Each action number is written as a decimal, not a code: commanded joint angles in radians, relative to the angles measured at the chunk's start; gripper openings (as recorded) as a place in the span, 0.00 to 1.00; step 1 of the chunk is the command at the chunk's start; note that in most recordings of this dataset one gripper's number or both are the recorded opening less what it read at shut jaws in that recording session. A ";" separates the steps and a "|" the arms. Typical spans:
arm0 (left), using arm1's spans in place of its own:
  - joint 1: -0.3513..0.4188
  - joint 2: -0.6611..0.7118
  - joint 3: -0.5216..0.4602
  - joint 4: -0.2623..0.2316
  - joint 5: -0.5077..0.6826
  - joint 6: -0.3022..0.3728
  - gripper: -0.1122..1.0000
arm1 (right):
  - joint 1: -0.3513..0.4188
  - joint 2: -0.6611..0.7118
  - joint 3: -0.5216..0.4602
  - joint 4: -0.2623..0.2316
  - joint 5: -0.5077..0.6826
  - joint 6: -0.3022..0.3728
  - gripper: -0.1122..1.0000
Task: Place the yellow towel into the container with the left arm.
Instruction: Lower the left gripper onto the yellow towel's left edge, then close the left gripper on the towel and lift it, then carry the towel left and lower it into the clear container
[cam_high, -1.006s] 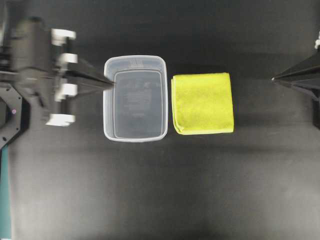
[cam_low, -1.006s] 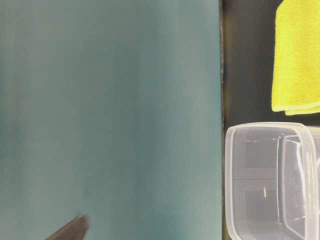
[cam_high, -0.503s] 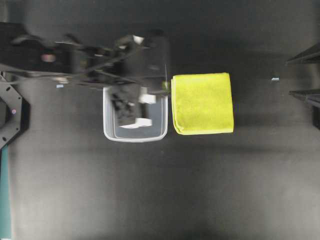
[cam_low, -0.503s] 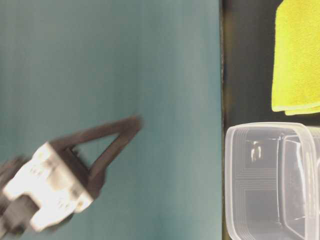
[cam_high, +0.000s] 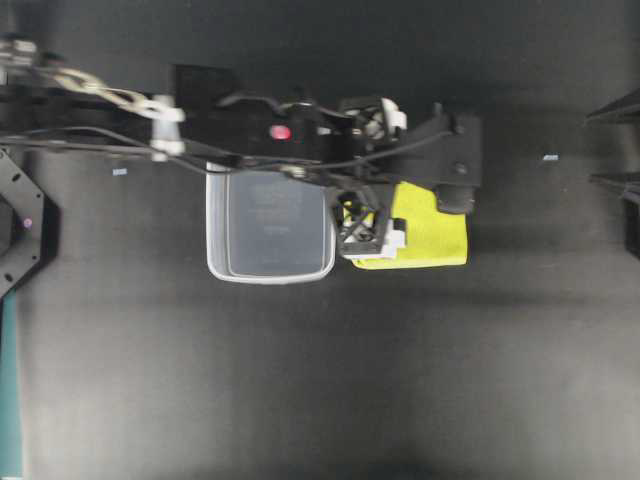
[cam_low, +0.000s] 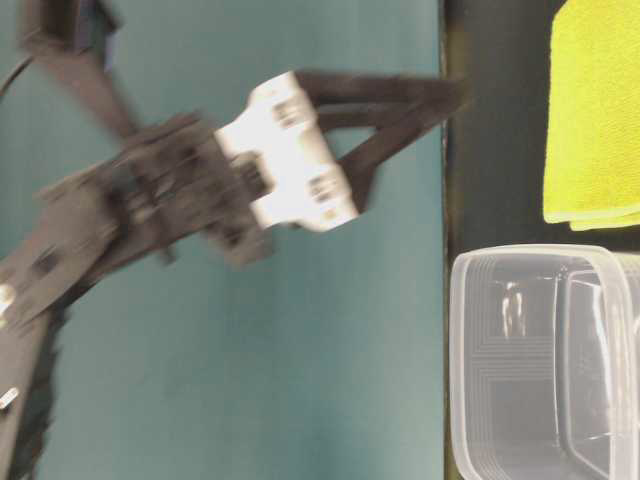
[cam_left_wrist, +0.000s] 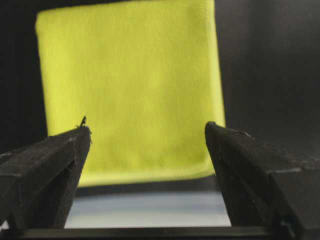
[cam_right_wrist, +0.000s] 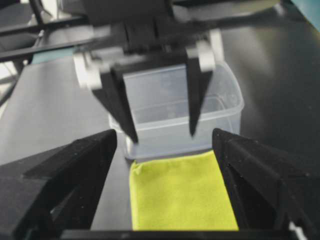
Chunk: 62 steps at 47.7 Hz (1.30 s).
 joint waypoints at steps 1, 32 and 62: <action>0.006 0.049 -0.054 0.005 0.005 0.018 0.91 | -0.003 0.006 -0.005 0.002 -0.018 -0.002 0.77; 0.020 0.288 -0.095 0.003 0.014 0.021 0.91 | -0.003 -0.018 0.005 0.003 -0.028 0.008 0.77; 0.017 -0.006 -0.164 0.005 0.176 0.080 0.16 | -0.043 -0.043 0.021 0.003 -0.026 0.008 0.77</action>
